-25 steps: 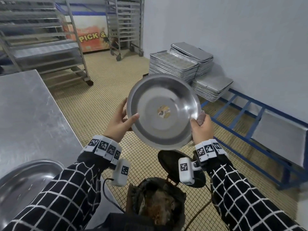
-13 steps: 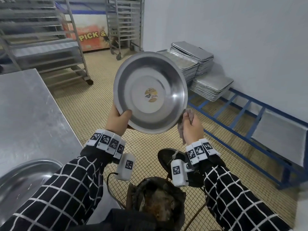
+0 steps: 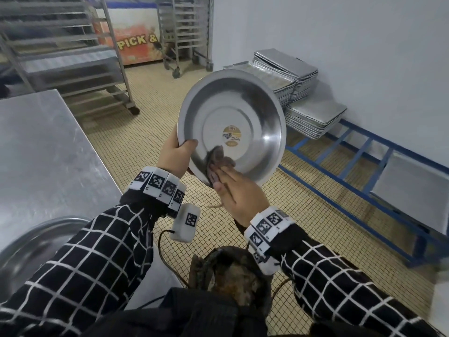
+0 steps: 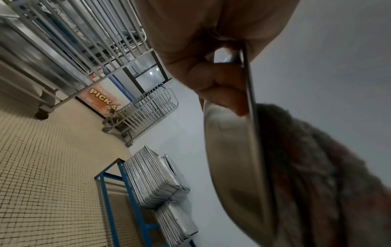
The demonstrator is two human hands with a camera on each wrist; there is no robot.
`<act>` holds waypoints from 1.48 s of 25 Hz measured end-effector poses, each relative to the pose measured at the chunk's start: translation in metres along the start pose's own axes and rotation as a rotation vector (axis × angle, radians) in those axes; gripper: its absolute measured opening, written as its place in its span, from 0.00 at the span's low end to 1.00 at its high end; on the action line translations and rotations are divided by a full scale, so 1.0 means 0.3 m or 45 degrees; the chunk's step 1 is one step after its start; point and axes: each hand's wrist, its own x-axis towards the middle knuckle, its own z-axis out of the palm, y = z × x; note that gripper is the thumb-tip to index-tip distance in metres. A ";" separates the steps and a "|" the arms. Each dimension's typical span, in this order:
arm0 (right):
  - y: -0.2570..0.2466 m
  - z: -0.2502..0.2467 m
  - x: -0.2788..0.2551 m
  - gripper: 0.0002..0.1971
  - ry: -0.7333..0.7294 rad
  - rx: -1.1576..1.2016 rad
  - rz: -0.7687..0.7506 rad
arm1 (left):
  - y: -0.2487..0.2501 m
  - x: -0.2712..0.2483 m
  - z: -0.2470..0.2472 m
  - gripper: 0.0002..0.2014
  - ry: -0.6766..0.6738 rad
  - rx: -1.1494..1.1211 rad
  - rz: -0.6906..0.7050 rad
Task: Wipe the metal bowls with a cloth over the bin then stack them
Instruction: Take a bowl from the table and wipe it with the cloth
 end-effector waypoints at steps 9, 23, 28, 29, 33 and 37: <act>0.112 -0.020 0.045 0.31 -0.011 -0.316 0.153 | 0.039 0.007 0.002 0.17 -0.007 0.033 0.045; 0.175 -0.032 -0.021 0.30 0.105 -0.432 0.349 | 0.062 -0.021 0.041 0.16 -0.065 0.026 0.140; -0.018 0.003 -0.016 0.28 0.204 0.059 0.199 | 0.064 -0.024 0.077 0.15 -0.005 -0.005 0.156; -0.020 -0.003 -0.023 0.27 0.238 0.044 0.211 | 0.065 -0.027 0.077 0.15 -0.003 -0.042 0.140; 0.105 -0.049 -0.038 0.25 0.251 -0.190 0.523 | 0.052 -0.038 0.070 0.18 0.005 -0.127 0.110; 0.249 -0.101 -0.025 0.27 0.218 -0.317 0.650 | 0.029 -0.061 0.081 0.16 -0.043 -0.090 0.052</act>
